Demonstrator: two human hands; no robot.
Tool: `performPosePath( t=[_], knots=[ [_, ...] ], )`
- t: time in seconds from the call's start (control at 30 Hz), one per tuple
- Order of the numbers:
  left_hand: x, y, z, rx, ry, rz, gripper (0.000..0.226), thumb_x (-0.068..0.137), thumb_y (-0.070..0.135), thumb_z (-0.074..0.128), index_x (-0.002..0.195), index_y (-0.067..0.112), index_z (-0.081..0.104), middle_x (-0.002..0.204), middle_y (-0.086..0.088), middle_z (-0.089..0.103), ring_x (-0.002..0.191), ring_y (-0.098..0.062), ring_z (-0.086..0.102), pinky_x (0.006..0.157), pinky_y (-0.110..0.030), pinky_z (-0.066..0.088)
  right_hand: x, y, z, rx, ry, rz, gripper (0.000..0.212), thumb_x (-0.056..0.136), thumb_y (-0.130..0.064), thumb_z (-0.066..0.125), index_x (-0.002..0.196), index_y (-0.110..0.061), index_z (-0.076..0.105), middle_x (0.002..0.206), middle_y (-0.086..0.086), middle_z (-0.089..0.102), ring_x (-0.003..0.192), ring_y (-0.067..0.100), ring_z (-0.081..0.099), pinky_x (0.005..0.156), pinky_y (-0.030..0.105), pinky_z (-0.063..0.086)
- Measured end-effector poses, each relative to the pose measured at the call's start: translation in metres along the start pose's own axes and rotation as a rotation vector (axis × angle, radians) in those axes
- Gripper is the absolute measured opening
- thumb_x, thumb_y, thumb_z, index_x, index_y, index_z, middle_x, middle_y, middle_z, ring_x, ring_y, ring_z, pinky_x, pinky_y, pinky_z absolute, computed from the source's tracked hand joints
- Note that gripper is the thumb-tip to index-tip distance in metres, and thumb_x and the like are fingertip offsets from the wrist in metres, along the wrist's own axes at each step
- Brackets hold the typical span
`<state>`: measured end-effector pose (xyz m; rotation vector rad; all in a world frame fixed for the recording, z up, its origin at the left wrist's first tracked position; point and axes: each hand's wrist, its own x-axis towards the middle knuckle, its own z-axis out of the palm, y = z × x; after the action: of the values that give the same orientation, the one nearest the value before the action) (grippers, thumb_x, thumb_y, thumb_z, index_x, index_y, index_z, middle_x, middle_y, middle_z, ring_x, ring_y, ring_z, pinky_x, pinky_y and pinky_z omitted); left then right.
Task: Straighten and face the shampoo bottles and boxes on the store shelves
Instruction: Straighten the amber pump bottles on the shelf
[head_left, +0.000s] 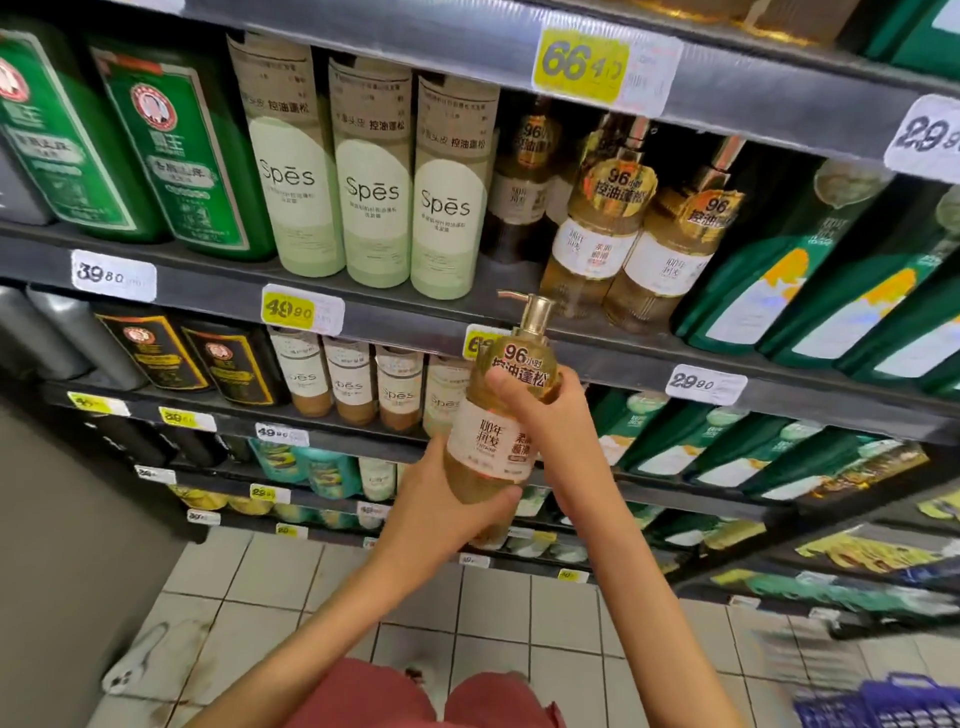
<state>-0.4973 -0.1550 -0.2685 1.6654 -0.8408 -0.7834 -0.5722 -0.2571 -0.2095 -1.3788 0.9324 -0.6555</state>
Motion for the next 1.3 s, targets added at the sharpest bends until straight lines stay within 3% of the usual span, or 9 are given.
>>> performPosePath(
  t=[0.1,0.23,0.43,0.6,0.77,0.9,1.1,1.2,1.3],
  knots=[
    [-0.002,-0.005,0.002,-0.055,-0.053,-0.089,0.056,0.056,0.051,0.074,0.105,0.037,0.052,0.106,0.014,0.065,0.102,-0.003,0.06,0.086,-0.024,0.05,-0.002,0.017,-0.007,0.087,-0.112,0.101,0.067,0.064,-0.043,0.072,0.12,-0.009,0.057,0.106,0.006,0.072,0.096,0.019,0.069,0.079,0.03,0.056],
    [-0.007,0.0,-0.009,-0.364,-0.265,-0.136,0.065,0.053,0.06,0.069,0.11,0.029,0.059,0.103,0.01,0.071,0.101,-0.01,0.065,0.082,-0.022,0.051,-0.012,0.031,-0.017,0.417,-0.386,0.261,0.058,0.065,-0.049,0.075,0.111,-0.016,0.068,0.117,0.009,0.068,0.109,0.02,0.064,0.09,0.031,0.054],
    [-0.012,-0.001,-0.025,-0.705,-0.614,-0.262,0.097,0.051,0.063,0.079,0.13,0.019,0.046,0.124,-0.013,0.061,0.113,-0.03,0.059,0.093,-0.039,0.05,-0.014,0.026,-0.024,0.483,-0.513,0.163,0.062,0.067,-0.044,0.08,0.117,-0.011,0.063,0.122,0.012,0.065,0.112,0.024,0.062,0.092,0.034,0.052],
    [-0.01,0.011,-0.026,-0.32,-0.46,-0.121,0.091,0.042,0.079,0.069,0.121,0.038,0.047,0.121,0.009,0.064,0.113,-0.012,0.059,0.095,-0.032,0.049,-0.017,0.015,-0.018,0.248,-0.263,0.036,0.059,0.078,-0.032,0.067,0.128,-0.007,0.049,0.116,0.011,0.067,0.104,0.021,0.066,0.086,0.032,0.055],
    [-0.015,0.024,-0.005,-0.034,0.004,0.006,0.059,0.049,0.055,0.075,0.101,0.044,0.049,0.088,0.028,0.066,0.085,0.015,0.058,0.059,-0.001,0.043,-0.021,0.008,-0.007,0.087,-0.081,-0.03,0.071,0.066,-0.043,0.078,0.122,-0.015,0.044,0.108,0.001,0.067,0.092,0.007,0.069,0.072,0.019,0.055],
    [-0.008,0.029,-0.015,-0.27,-0.273,-0.012,0.073,0.049,0.06,0.075,0.115,0.031,0.058,0.109,0.009,0.069,0.103,-0.007,0.063,0.081,-0.019,0.052,-0.018,0.0,-0.023,0.152,-0.267,0.036,0.062,0.071,-0.047,0.072,0.122,-0.017,0.055,0.113,0.004,0.069,0.105,0.018,0.066,0.086,0.033,0.055],
    [-0.013,0.024,-0.024,-0.784,-0.663,-0.227,0.091,0.051,0.056,0.083,0.126,0.014,0.053,0.118,-0.018,0.064,0.105,-0.032,0.063,0.082,-0.039,0.053,-0.022,0.002,-0.04,0.635,-0.634,0.095,0.058,0.074,-0.033,0.076,0.123,-0.006,0.059,0.123,0.014,0.063,0.113,0.026,0.06,0.098,0.04,0.047],
    [-0.006,0.028,-0.029,-0.619,-0.576,-0.206,0.08,0.045,0.07,0.076,0.111,0.028,0.063,0.113,-0.002,0.069,0.106,-0.02,0.065,0.081,-0.032,0.055,-0.026,0.0,-0.036,0.6,-0.468,0.069,0.058,0.081,-0.025,0.067,0.13,0.001,0.049,0.117,0.014,0.066,0.108,0.026,0.064,0.09,0.036,0.054],
    [-0.006,0.036,-0.019,-0.084,-0.339,-0.036,0.085,0.038,0.088,0.06,0.107,0.039,0.055,0.106,0.019,0.066,0.104,-0.005,0.061,0.086,-0.026,0.049,-0.028,-0.006,-0.027,0.384,-0.185,0.044,0.075,0.064,-0.034,0.08,0.126,-0.002,0.051,0.111,0.013,0.069,0.1,0.025,0.068,0.084,0.034,0.057]
  ],
)
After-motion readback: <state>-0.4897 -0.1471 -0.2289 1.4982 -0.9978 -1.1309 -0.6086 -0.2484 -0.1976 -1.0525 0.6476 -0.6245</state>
